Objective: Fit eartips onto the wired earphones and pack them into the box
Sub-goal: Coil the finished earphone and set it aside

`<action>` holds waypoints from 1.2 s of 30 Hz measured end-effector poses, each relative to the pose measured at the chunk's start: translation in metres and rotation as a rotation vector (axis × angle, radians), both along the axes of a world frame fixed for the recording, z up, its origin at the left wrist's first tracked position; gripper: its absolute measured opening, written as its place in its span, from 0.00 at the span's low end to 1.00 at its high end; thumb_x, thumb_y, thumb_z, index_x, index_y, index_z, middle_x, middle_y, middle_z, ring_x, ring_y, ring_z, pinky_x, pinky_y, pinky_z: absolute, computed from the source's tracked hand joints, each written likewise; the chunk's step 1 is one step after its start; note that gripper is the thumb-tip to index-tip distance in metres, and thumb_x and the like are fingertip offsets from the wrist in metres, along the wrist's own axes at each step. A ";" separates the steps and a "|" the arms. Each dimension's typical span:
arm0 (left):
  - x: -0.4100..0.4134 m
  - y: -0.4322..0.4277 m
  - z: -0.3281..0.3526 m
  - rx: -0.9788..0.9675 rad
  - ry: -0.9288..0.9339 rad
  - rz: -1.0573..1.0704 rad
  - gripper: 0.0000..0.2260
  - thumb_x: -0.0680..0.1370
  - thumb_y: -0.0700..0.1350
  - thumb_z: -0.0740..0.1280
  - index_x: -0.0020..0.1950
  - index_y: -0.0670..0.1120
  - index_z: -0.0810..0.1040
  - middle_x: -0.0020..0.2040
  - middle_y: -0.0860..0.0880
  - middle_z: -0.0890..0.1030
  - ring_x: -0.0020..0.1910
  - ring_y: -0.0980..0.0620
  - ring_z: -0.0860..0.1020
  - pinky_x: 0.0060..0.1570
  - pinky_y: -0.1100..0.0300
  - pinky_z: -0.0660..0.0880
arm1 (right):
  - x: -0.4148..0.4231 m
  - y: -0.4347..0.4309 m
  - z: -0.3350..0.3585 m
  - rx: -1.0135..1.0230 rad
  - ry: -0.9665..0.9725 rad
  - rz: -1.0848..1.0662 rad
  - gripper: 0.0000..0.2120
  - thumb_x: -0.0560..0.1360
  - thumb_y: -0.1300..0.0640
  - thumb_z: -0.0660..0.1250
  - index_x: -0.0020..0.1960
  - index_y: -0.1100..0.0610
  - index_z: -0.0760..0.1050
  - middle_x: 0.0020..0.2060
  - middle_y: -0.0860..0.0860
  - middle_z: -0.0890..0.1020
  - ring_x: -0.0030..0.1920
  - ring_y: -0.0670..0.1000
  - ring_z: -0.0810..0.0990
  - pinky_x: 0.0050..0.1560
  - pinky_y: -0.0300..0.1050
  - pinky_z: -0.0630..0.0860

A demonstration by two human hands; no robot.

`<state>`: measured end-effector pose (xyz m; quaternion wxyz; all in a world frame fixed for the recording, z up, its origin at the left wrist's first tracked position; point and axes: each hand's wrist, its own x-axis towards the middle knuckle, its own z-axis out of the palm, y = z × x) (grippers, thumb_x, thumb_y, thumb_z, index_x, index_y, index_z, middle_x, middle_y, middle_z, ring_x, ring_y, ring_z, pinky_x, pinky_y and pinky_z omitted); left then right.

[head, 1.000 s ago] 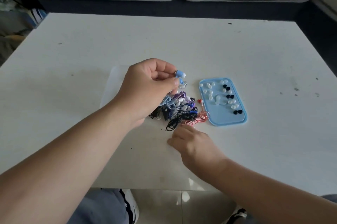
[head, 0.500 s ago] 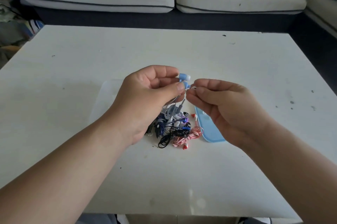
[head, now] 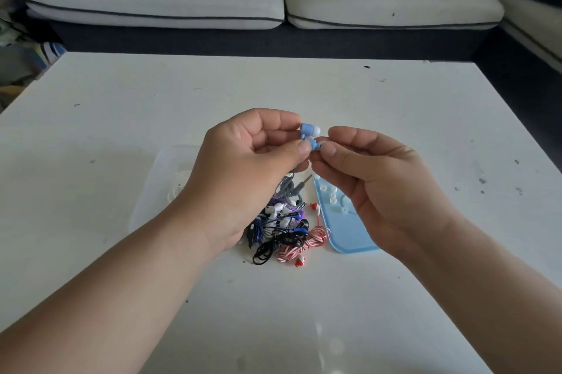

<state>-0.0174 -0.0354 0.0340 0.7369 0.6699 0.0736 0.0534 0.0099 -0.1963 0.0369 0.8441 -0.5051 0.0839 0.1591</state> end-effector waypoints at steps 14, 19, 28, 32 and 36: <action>-0.001 -0.006 0.003 0.040 -0.005 0.039 0.10 0.77 0.34 0.74 0.56 0.45 0.83 0.46 0.48 0.88 0.44 0.49 0.87 0.49 0.58 0.82 | 0.000 -0.004 0.002 -0.003 0.008 0.006 0.08 0.74 0.74 0.68 0.50 0.66 0.79 0.40 0.60 0.87 0.42 0.56 0.87 0.46 0.44 0.85; -0.001 -0.003 0.004 0.001 0.004 0.015 0.11 0.77 0.34 0.73 0.56 0.45 0.83 0.47 0.47 0.88 0.45 0.49 0.87 0.50 0.58 0.82 | 0.002 -0.005 0.000 0.007 -0.028 0.079 0.14 0.66 0.68 0.72 0.52 0.66 0.81 0.41 0.60 0.85 0.39 0.54 0.86 0.42 0.42 0.83; -0.002 0.005 0.010 -0.148 0.057 -0.050 0.13 0.76 0.31 0.73 0.58 0.43 0.82 0.48 0.43 0.88 0.44 0.49 0.86 0.46 0.61 0.81 | 0.008 -0.014 -0.002 -0.099 -0.122 0.289 0.09 0.69 0.63 0.71 0.48 0.63 0.85 0.42 0.60 0.85 0.40 0.52 0.84 0.45 0.41 0.83; -0.004 0.007 0.011 -0.151 0.076 -0.085 0.14 0.75 0.31 0.73 0.57 0.43 0.82 0.46 0.43 0.88 0.42 0.50 0.86 0.44 0.62 0.81 | 0.010 -0.017 0.000 -0.135 -0.147 0.343 0.08 0.71 0.64 0.70 0.47 0.65 0.85 0.41 0.59 0.85 0.41 0.52 0.83 0.45 0.42 0.83; -0.006 0.009 0.011 -0.147 0.092 -0.115 0.14 0.75 0.30 0.73 0.58 0.42 0.82 0.46 0.43 0.88 0.41 0.51 0.86 0.43 0.63 0.81 | 0.011 -0.018 0.000 -0.137 -0.148 0.384 0.07 0.69 0.63 0.71 0.45 0.64 0.85 0.42 0.61 0.85 0.43 0.53 0.83 0.47 0.43 0.84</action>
